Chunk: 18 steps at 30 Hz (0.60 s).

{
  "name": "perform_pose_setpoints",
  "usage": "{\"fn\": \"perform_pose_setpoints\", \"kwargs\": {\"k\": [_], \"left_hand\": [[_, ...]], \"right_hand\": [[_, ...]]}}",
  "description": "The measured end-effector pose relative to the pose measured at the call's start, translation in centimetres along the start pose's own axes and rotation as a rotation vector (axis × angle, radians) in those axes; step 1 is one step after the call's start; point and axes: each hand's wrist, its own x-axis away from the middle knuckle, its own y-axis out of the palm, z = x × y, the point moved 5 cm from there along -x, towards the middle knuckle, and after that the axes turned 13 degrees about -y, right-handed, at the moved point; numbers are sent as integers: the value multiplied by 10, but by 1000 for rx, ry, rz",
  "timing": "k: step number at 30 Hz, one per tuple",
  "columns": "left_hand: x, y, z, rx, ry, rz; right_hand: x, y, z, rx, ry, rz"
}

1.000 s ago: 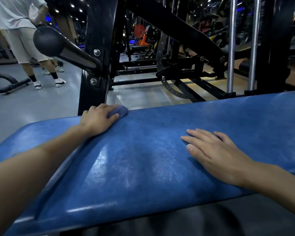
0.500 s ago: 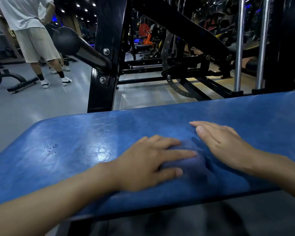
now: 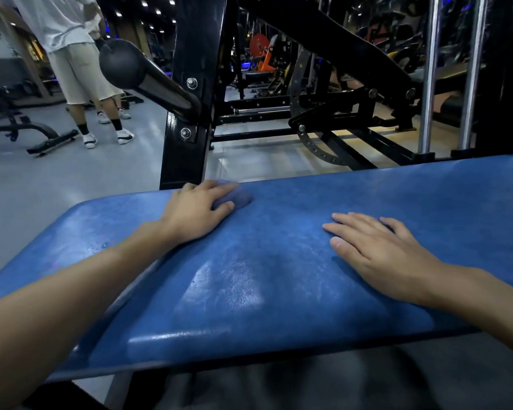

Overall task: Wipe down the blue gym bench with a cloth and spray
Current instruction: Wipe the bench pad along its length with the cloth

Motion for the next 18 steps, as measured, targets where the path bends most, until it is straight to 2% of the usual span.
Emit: {"fn": "perform_pose_setpoints", "kwargs": {"k": [5, 8, 10, 13, 16, 18], "left_hand": [[120, -11, 70, 70, 516, -26], [143, -16, 75, 112, 651, -56], [129, -16, 69, 98, 630, -126], [87, -10, 50, 67, 534, -168], [29, -4, 5, 74, 338, -94], [-11, -3, -35, 59, 132, -36]], "right_hand": [[-1, -2, 1, -44, 6, 4], [-1, -8, -3, -78, 6, 55], [-2, -9, -11, -83, -15, 71], [-4, 0, -26, -73, -41, -2], [-5, 6, -33, -18, -78, -48], [-6, 6, -33, 6, -76, -44]]}}
